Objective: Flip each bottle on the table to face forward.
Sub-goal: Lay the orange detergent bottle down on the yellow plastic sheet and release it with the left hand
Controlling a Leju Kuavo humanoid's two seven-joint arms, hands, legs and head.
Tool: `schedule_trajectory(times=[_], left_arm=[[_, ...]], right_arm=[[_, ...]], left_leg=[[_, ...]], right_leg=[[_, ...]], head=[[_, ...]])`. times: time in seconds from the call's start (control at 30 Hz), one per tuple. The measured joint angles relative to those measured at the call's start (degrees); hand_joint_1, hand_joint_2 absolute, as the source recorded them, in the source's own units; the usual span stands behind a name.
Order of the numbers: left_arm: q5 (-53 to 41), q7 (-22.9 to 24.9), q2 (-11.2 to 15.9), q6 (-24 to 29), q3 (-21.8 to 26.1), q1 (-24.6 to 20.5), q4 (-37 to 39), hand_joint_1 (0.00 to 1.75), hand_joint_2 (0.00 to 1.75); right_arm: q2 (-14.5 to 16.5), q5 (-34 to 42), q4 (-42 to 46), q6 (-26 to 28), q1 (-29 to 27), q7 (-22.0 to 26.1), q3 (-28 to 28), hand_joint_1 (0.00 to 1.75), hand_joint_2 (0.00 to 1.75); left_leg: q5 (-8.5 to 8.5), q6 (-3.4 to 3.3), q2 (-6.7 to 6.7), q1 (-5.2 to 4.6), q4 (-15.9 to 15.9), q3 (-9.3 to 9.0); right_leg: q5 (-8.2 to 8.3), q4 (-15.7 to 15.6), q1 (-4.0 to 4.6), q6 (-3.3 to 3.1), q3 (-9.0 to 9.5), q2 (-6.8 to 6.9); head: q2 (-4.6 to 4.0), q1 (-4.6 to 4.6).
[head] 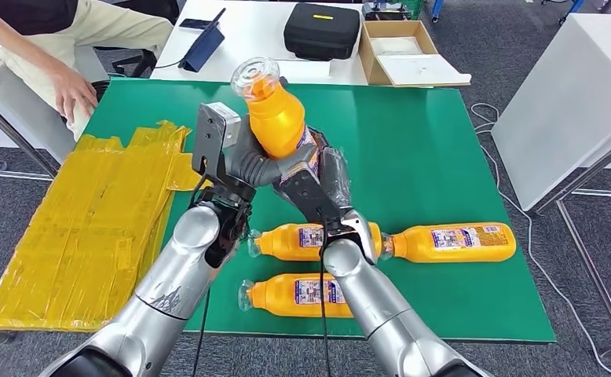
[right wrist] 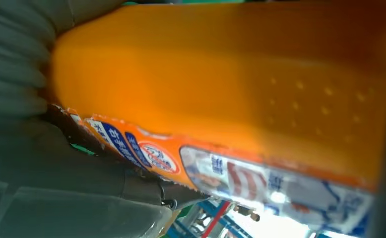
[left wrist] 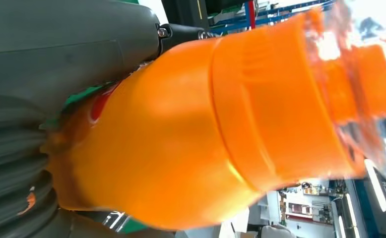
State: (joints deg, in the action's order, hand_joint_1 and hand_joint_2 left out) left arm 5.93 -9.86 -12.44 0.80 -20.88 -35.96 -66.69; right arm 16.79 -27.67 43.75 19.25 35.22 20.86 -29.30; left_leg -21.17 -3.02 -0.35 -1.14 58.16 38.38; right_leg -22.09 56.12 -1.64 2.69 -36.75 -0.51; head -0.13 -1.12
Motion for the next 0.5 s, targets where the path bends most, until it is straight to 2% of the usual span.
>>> schedule_trajectory(times=[0.5], left_arm=[[2.9, -0.8, 0.0, -0.3, 0.1, -0.9, 3.2, 0.0, 1.75]], right_arm=[[0.4, -0.1, -5.2, -0.7, 2.5, 0.1, -4.2, 1.75, 1.75]], left_leg=[[0.0, 0.0, 0.04, 0.0, 0.0, 0.02]], right_leg=[[0.01, 0.0, 0.0, -0.01, -0.01, -0.02]], head=[[0.0, -0.01]])
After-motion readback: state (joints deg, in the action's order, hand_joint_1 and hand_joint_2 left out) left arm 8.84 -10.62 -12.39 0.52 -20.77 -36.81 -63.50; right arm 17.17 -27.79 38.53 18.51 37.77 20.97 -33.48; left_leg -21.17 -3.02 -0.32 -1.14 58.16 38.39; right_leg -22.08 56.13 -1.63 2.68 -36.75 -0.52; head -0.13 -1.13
